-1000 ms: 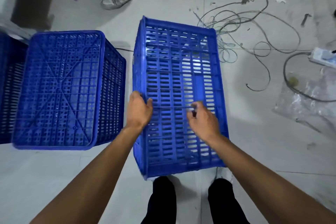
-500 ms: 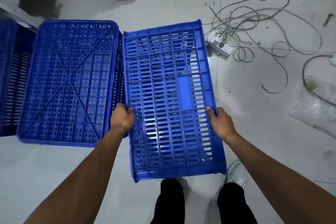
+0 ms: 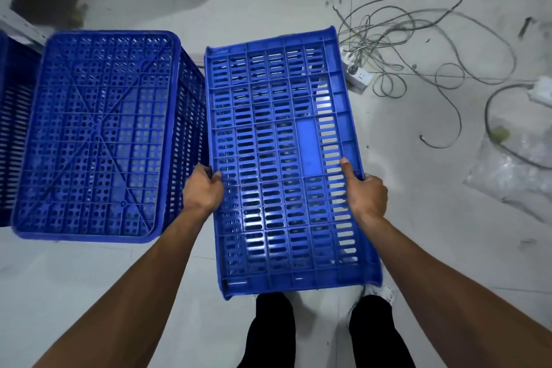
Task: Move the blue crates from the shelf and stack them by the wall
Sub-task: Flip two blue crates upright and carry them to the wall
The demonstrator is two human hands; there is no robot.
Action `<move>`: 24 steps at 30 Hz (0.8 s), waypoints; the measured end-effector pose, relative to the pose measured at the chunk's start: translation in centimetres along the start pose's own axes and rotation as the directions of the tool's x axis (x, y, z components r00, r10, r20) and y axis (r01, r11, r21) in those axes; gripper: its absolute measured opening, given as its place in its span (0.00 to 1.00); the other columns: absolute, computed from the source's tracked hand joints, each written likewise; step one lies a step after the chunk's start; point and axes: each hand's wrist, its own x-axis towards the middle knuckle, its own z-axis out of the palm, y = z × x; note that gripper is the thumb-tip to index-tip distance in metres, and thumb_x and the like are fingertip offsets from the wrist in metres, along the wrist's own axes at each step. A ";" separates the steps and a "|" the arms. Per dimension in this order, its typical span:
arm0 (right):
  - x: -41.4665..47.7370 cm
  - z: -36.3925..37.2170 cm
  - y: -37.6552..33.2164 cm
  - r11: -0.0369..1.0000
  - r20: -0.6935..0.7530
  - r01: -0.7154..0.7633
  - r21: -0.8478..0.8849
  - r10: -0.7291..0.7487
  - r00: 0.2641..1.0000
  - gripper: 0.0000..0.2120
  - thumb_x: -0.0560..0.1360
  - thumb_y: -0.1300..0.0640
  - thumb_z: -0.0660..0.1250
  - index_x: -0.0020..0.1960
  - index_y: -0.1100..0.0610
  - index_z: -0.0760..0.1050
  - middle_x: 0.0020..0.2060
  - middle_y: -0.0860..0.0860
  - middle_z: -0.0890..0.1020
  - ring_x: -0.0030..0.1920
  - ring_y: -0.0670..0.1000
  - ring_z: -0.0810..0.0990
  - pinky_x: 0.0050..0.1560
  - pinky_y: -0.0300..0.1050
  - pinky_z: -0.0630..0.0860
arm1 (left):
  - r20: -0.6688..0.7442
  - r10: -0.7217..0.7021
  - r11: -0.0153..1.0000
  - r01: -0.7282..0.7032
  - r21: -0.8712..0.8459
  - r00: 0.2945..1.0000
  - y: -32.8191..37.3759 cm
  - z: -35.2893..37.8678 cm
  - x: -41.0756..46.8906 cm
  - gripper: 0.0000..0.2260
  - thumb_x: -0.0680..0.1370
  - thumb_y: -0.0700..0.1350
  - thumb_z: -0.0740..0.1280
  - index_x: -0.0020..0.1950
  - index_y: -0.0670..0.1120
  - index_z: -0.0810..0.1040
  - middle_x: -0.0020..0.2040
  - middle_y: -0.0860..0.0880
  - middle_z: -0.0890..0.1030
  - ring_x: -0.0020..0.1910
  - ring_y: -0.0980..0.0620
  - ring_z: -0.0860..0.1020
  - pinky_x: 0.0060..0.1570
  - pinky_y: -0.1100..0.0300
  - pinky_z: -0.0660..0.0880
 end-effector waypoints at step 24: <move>5.1 -15.4 8.7 0.999 -0.186 -0.025 -0.047 0.016 0.982 0.35 0.70 0.24 0.56 0.31 0.58 0.65 0.29 0.54 0.76 0.30 0.55 0.74 0.35 0.49 0.73 | 0.171 0.087 0.996 -0.085 -0.021 0.981 12.5 11.5 -7.9 0.06 0.81 0.41 0.59 0.57 0.43 0.70 0.50 0.48 0.76 0.48 0.48 0.76 0.47 0.55 0.72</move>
